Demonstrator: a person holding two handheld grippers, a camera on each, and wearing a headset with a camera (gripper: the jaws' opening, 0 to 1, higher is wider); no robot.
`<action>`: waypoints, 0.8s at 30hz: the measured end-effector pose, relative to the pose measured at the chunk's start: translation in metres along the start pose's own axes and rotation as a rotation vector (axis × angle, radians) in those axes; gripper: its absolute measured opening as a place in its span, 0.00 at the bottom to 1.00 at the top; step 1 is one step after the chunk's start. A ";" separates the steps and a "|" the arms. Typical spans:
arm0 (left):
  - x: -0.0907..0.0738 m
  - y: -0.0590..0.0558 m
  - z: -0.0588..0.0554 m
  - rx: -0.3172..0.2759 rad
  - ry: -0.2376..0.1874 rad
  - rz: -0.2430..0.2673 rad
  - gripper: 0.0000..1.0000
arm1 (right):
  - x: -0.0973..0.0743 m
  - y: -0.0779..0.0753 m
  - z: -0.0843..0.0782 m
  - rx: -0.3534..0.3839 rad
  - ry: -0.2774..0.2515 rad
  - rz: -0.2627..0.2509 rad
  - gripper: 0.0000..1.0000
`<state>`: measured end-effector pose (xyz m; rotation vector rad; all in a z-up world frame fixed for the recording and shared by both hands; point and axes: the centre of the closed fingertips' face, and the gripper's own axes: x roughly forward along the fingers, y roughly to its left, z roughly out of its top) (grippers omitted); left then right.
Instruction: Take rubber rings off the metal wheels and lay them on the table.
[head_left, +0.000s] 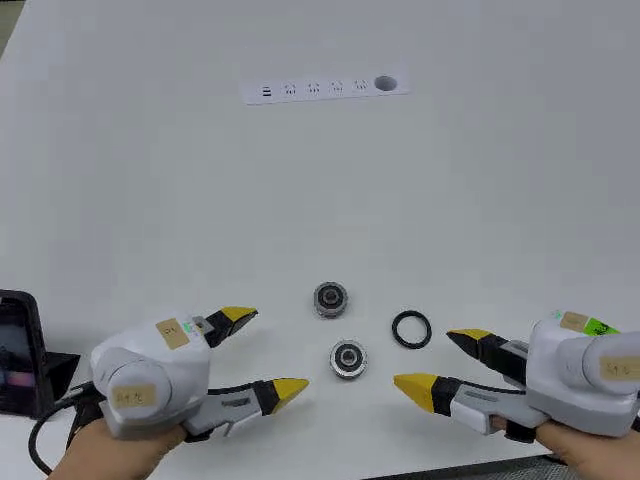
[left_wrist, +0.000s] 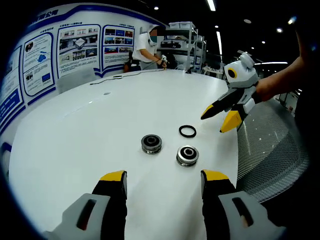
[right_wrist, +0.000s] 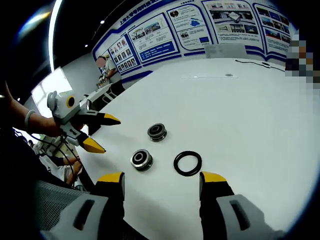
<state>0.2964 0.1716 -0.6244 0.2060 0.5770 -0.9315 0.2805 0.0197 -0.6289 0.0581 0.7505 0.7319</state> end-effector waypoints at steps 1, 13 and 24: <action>-0.002 -0.001 -0.001 -0.002 -0.001 0.002 0.61 | -0.001 0.001 0.000 -0.018 -0.001 -0.004 0.64; -0.029 -0.010 -0.012 -0.039 -0.043 0.032 0.63 | -0.011 0.019 -0.002 -0.205 -0.028 -0.037 0.89; -0.038 -0.020 -0.008 -0.025 -0.090 0.016 0.75 | -0.014 0.025 -0.008 -0.228 -0.074 -0.048 0.99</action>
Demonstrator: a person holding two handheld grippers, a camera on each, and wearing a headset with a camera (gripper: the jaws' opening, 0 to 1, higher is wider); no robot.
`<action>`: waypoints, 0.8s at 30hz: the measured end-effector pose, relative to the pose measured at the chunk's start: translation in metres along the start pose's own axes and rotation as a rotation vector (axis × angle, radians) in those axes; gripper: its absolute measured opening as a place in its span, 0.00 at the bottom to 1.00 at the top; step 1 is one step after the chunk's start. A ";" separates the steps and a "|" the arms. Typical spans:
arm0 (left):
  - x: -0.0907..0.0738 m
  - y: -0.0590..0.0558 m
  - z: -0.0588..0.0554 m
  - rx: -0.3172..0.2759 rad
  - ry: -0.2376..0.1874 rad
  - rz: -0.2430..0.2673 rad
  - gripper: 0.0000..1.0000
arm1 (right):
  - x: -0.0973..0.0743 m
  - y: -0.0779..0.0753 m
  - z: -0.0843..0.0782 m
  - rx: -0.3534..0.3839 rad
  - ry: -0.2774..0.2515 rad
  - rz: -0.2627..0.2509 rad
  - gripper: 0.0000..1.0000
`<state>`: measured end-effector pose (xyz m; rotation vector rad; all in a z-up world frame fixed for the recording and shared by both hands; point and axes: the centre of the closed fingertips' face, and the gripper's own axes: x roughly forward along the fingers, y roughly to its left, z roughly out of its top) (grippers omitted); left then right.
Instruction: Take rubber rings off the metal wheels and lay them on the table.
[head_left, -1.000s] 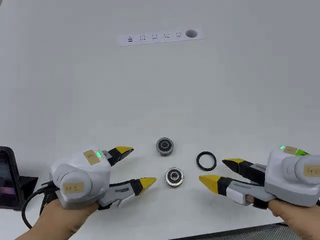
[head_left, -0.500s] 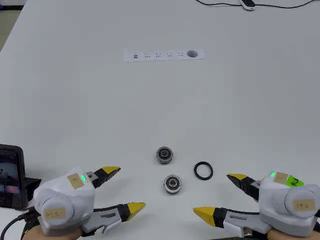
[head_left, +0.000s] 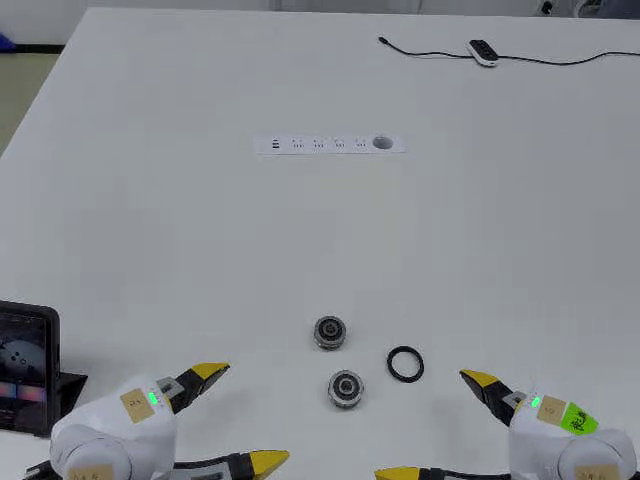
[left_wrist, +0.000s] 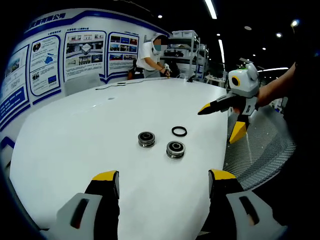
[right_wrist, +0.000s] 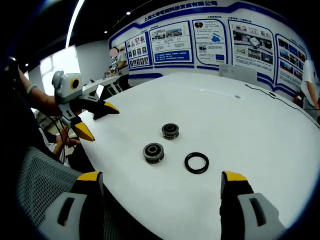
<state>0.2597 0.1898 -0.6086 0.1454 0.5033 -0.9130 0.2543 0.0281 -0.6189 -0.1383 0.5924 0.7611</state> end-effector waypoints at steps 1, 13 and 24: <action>-0.001 -0.002 0.001 0.000 -0.011 -0.003 0.77 | -0.001 -0.001 0.001 -0.001 -0.010 -0.004 0.99; -0.006 -0.002 0.001 -0.016 -0.032 0.012 0.81 | -0.006 -0.007 0.000 0.032 -0.020 -0.038 0.99; -0.009 -0.002 0.001 -0.014 -0.031 0.022 0.80 | -0.007 -0.007 0.001 0.048 -0.022 -0.048 0.99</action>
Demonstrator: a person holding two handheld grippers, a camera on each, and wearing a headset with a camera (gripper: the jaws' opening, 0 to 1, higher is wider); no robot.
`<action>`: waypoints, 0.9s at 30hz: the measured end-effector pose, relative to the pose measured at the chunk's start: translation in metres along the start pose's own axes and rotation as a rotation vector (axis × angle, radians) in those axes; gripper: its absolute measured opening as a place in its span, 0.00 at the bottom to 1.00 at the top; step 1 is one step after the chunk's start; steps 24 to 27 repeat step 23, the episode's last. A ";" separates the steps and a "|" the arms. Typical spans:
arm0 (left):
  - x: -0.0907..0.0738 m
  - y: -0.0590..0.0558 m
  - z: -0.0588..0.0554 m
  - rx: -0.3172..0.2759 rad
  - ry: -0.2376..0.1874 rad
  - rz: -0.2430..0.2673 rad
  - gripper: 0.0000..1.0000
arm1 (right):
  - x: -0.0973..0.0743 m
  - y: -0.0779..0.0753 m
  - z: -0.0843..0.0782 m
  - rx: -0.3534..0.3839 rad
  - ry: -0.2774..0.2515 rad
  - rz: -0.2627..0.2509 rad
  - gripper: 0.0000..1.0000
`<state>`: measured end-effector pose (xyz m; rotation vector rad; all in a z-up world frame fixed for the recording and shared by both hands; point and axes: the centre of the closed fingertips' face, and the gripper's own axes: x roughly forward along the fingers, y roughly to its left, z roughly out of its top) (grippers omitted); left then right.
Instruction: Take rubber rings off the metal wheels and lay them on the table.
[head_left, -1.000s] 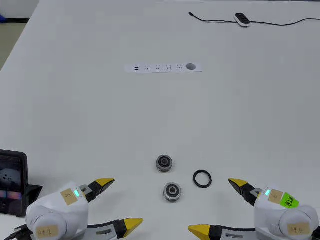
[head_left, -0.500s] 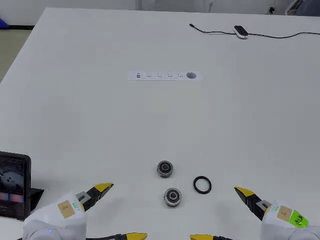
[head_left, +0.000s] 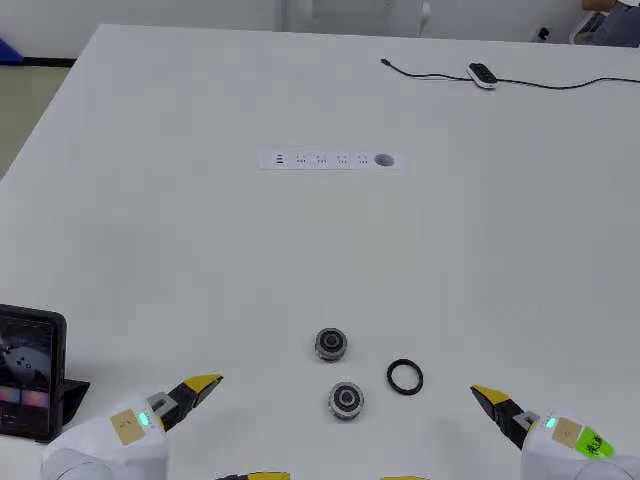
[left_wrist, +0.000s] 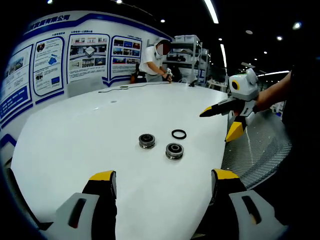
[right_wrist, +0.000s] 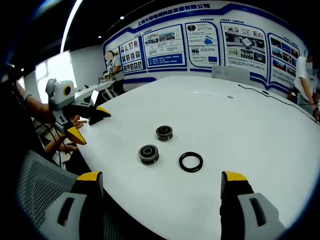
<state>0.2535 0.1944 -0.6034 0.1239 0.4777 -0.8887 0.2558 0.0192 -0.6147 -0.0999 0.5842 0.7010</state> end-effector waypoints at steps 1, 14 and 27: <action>0.000 0.000 -0.001 0.002 0.002 0.001 0.80 | 0.000 -0.001 0.000 0.000 0.001 -0.002 0.99; -0.001 0.004 -0.006 0.002 0.018 0.010 0.78 | 0.003 0.002 -0.005 0.011 0.029 0.009 0.99; -0.001 0.006 -0.007 -0.002 0.022 0.010 0.78 | 0.004 -0.002 -0.003 0.024 0.018 -0.003 0.99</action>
